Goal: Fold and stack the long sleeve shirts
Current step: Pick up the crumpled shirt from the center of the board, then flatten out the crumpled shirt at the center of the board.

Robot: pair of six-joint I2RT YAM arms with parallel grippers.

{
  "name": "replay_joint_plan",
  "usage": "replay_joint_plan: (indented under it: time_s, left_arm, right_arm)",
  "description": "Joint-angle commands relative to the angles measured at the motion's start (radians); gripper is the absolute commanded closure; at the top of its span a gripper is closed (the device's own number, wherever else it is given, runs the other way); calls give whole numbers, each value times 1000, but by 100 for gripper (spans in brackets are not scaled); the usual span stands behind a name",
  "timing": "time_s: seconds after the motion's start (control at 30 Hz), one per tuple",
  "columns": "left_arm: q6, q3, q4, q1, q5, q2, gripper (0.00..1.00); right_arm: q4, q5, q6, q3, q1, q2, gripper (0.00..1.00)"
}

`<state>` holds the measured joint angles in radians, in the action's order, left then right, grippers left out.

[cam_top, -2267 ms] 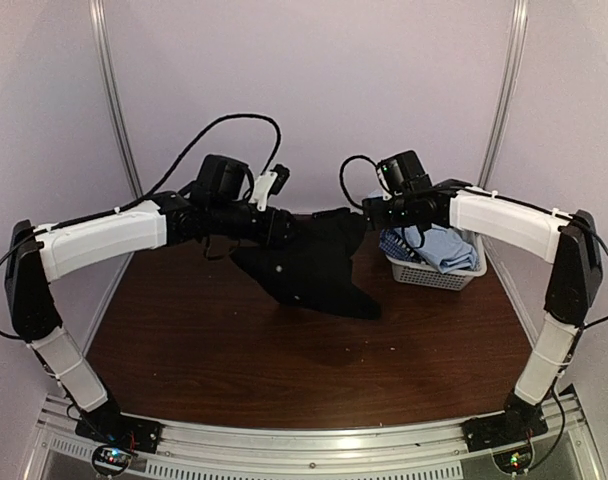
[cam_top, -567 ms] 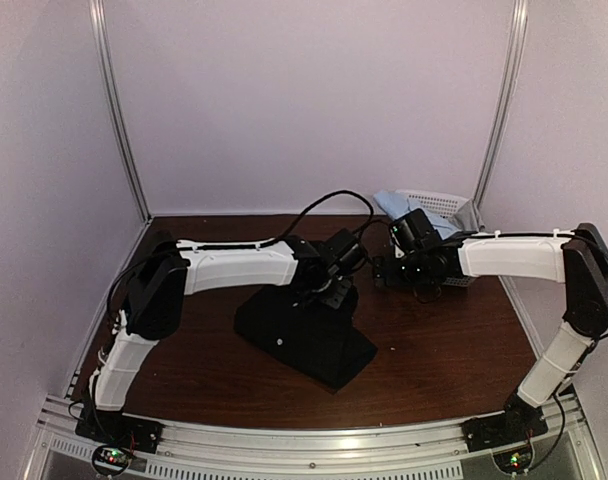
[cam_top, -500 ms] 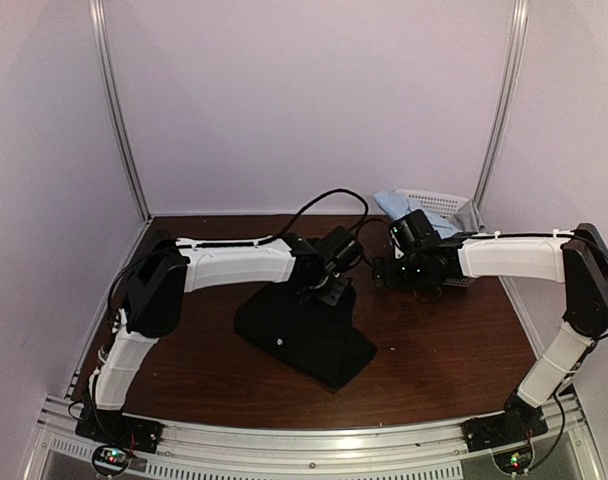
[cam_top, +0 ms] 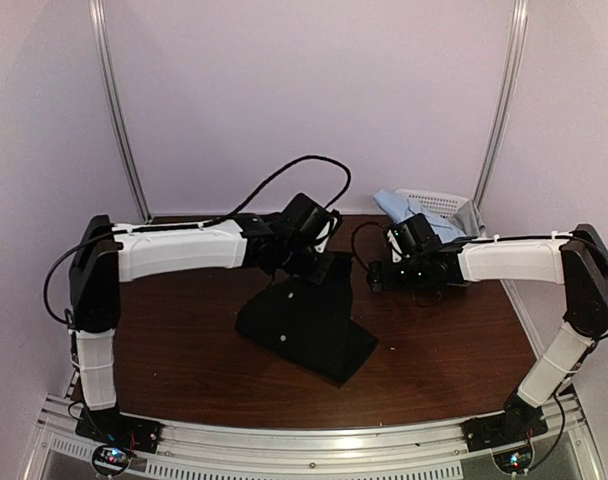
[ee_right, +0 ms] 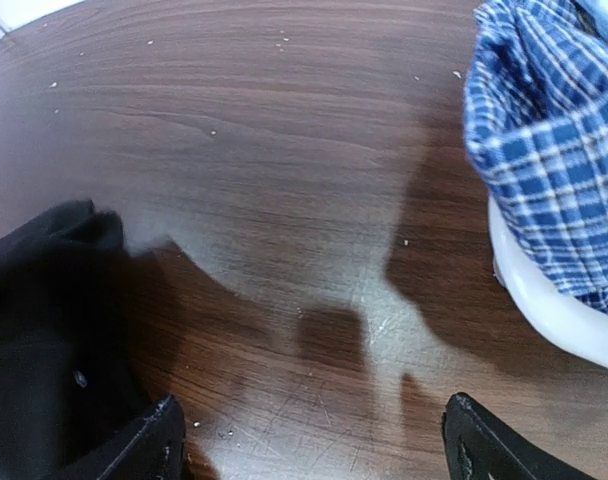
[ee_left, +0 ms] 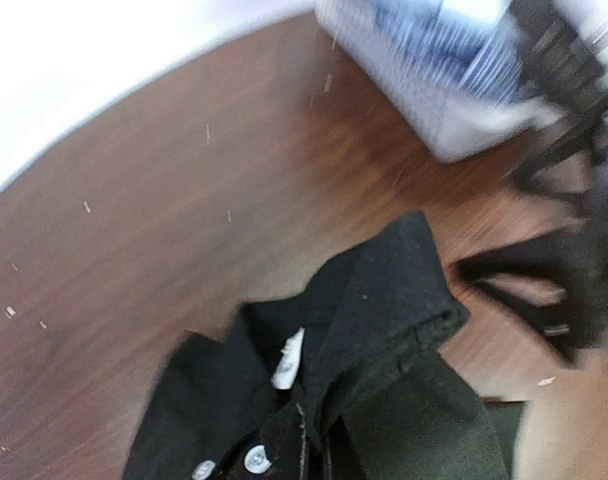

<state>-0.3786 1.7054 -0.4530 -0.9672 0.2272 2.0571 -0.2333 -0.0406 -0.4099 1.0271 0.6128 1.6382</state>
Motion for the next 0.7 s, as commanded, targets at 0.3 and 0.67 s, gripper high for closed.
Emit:
replay_joint_plan:
  time_s: [0.3, 0.67]
  left_arm:
    - [-131, -593, 382, 121, -42, -593, 100]
    - [-223, -875, 493, 192, -24, -746, 100]
  right_arm:
    - [-34, 105, 144, 167, 168, 167, 8]
    - [-107, 83, 109, 340, 313, 389, 11]
